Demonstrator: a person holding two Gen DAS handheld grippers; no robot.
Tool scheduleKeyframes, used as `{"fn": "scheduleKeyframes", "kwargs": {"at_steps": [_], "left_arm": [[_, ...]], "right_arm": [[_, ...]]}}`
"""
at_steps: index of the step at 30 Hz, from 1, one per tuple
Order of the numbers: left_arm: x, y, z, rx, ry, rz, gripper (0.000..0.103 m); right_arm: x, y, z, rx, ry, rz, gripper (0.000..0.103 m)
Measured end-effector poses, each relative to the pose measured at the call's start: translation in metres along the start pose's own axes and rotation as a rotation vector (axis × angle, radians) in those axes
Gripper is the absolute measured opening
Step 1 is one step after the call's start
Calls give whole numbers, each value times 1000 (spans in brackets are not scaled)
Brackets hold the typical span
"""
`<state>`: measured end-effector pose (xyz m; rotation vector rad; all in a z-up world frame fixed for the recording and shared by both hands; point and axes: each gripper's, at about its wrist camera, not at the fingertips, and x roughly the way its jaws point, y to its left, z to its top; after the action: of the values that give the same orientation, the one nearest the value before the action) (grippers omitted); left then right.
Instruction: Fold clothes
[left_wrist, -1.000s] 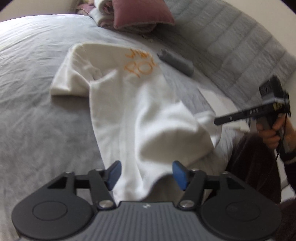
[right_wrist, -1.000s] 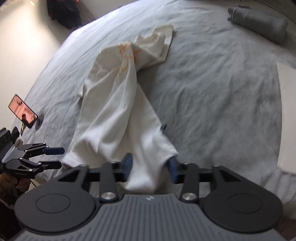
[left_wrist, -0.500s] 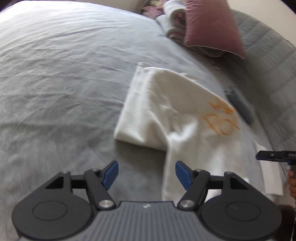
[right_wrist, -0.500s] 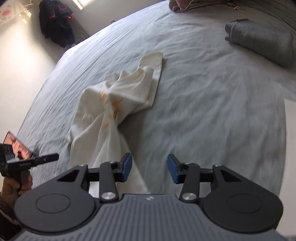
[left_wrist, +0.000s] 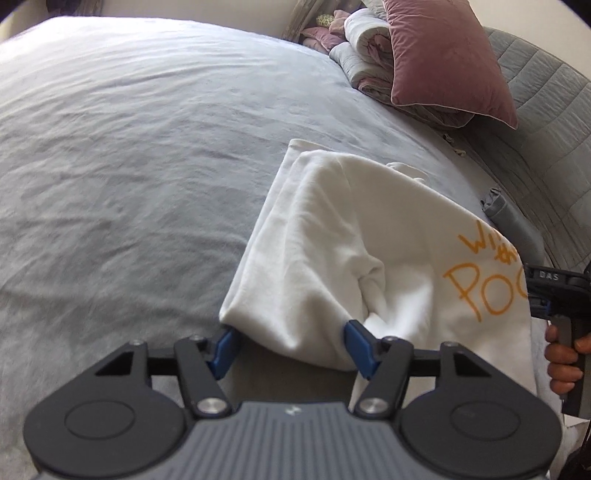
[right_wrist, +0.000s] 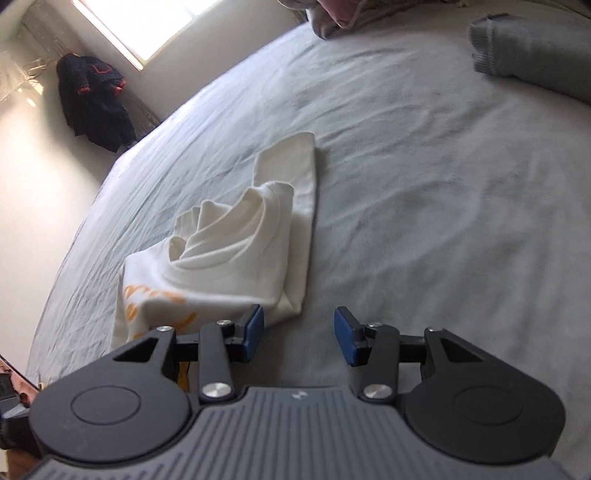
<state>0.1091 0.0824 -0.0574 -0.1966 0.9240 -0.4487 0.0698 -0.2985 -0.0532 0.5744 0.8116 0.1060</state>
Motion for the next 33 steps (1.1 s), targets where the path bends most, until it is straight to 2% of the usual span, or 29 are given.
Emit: {"fn": "scheduleKeyframes", "kwargs": {"at_steps": [4, 6, 8, 11, 14, 21, 28, 33], "left_arm": [[3, 1, 0, 4, -24, 10, 47], [4, 2, 1, -1, -36, 13, 38], [4, 3, 2, -13, -50, 18, 20], [4, 4, 3, -38, -66, 26, 14], [-2, 2, 5, -37, -97, 45, 11], [-26, 9, 18, -34, -212, 119, 10], [-42, 26, 34, -72, -283, 220, 9], [-51, 34, 44, -79, -331, 300, 9]], "right_arm": [[9, 2, -3, -9, -40, 35, 45], [10, 4, -5, -23, -54, 47, 34], [10, 6, -8, -32, -65, 48, 28], [9, 10, -8, -53, -93, 31, 13], [5, 10, -7, -52, -118, 30, 8], [-1, 18, -6, -92, -164, 11, 7], [-9, 27, 1, -148, -233, -1, 6], [-16, 32, 4, -182, -295, -42, 6]]}}
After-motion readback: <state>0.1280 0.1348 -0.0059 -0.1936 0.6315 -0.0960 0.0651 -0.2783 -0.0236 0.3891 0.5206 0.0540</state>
